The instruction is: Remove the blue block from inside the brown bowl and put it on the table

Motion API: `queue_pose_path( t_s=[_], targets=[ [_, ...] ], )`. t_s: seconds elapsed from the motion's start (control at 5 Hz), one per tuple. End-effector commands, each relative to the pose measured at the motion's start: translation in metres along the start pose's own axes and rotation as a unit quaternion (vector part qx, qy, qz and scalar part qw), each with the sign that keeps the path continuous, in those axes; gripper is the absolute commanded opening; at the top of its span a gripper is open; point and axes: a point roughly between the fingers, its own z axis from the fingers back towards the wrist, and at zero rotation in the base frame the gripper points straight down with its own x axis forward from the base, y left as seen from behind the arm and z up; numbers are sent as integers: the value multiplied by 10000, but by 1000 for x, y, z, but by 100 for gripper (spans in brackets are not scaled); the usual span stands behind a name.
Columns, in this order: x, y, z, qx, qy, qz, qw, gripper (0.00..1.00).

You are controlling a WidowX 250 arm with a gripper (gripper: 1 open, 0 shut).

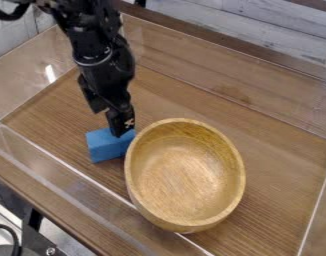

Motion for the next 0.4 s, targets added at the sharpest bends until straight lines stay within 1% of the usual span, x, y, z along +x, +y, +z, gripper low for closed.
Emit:
queue_pose_path(
  t_s=[0.0,0.2],
  targets=[
    [4,4,-1,100,-97,-8,9999,100],
    [3,4,-8,99,-83,18,9999,100]
  ],
)
